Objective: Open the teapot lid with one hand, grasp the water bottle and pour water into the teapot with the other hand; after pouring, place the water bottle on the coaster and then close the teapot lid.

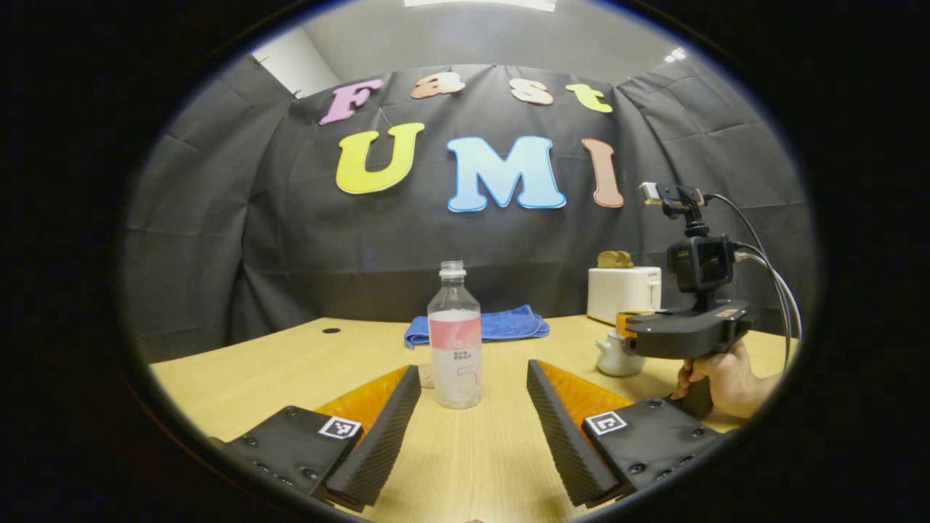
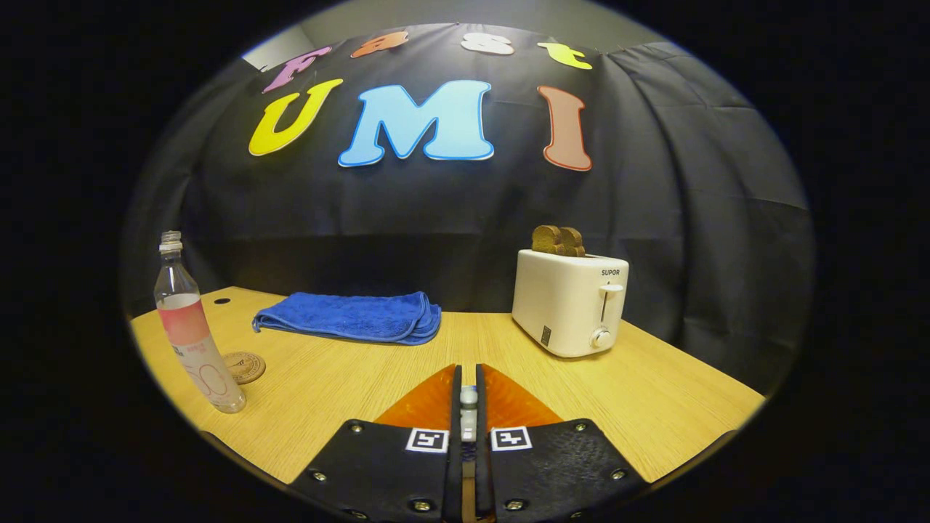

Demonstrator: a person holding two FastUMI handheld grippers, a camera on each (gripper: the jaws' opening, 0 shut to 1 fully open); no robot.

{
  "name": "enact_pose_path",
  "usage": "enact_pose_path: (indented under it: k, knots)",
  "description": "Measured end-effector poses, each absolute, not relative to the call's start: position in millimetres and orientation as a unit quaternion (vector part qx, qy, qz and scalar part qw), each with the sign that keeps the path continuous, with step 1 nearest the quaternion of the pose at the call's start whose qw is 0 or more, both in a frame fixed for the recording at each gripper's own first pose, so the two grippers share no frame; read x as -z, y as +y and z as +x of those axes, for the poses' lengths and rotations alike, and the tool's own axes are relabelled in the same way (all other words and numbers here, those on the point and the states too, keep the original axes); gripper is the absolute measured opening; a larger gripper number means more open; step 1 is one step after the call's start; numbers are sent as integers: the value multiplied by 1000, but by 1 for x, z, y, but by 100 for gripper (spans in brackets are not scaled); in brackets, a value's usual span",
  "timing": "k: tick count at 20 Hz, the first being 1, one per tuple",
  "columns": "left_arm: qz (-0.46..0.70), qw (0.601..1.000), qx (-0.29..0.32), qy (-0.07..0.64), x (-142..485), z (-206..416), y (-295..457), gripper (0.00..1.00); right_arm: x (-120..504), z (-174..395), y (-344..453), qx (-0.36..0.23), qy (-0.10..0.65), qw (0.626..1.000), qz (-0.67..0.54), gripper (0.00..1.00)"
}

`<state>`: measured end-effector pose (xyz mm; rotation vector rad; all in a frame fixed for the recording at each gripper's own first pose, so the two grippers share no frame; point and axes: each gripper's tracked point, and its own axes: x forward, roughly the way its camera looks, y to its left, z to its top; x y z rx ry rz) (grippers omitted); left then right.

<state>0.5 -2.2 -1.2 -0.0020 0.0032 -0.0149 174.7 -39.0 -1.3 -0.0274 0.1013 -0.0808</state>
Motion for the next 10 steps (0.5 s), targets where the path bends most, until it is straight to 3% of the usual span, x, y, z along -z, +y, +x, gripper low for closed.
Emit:
enact_pose_path:
  k: [10]
  knots:
    - [0, 1000, 0, 1, 1, 3, 1, 100, -24, 159, -29, 19, 17, 1000, -8, 7]
